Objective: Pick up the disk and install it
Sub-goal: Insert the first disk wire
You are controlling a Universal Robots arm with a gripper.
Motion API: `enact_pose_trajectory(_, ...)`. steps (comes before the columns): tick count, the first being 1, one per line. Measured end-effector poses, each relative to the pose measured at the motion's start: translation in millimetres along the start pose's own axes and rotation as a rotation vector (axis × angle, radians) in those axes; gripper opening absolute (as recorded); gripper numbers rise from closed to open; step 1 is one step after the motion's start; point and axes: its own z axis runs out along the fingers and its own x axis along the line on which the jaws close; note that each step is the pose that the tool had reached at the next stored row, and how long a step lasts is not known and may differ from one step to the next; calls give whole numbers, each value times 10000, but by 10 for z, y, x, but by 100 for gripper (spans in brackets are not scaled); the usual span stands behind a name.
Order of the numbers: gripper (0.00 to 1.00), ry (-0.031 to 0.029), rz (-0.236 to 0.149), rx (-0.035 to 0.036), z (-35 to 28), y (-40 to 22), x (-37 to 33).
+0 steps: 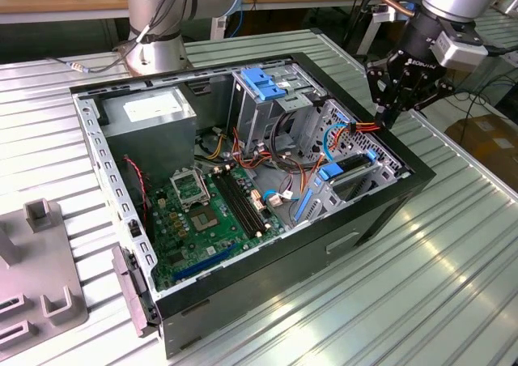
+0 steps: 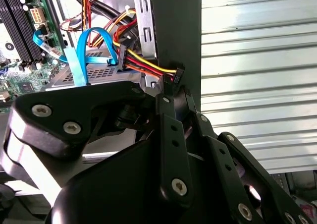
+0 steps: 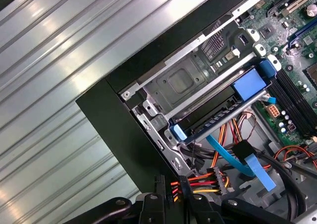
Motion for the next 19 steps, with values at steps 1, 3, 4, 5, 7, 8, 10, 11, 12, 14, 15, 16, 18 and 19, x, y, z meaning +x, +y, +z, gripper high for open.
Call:
enact_pose_trajectory(1,25,7,-16,-4,5,-6,-4)
enact_pose_trajectory(3,25,22,-55,-13,15,-25,-8)
enact_pose_trajectory(4,25,22,-79,-11,19,-39,-3)
enact_pose_trajectory(5,25,24,-90,-14,20,-46,-2)
enact_pose_trajectory(7,25,32,-127,-17,27,-50,-4)
enact_pose_trajectory(8,25,38,-160,-19,31,-51,-5)
enact_pose_trajectory(10,25,56,-243,-14,50,-54,-6)
enact_pose_trajectory(11,25,61,-264,-11,55,-53,-7)
enact_pose_trajectory(12,25,66,-295,-4,64,-53,-7)
enact_pose_trajectory(14,25,72,-328,0,77,-53,-8)
enact_pose_trajectory(15,25,73,-337,0,80,-53,-8)
enact_pose_trajectory(16,24,76,-349,-2,79,-53,-7)
enact_pose_trajectory(18,17,72,-352,4,75,-53,-7)
enact_pose_trajectory(19,17,71,-351,5,67,-53,-7)
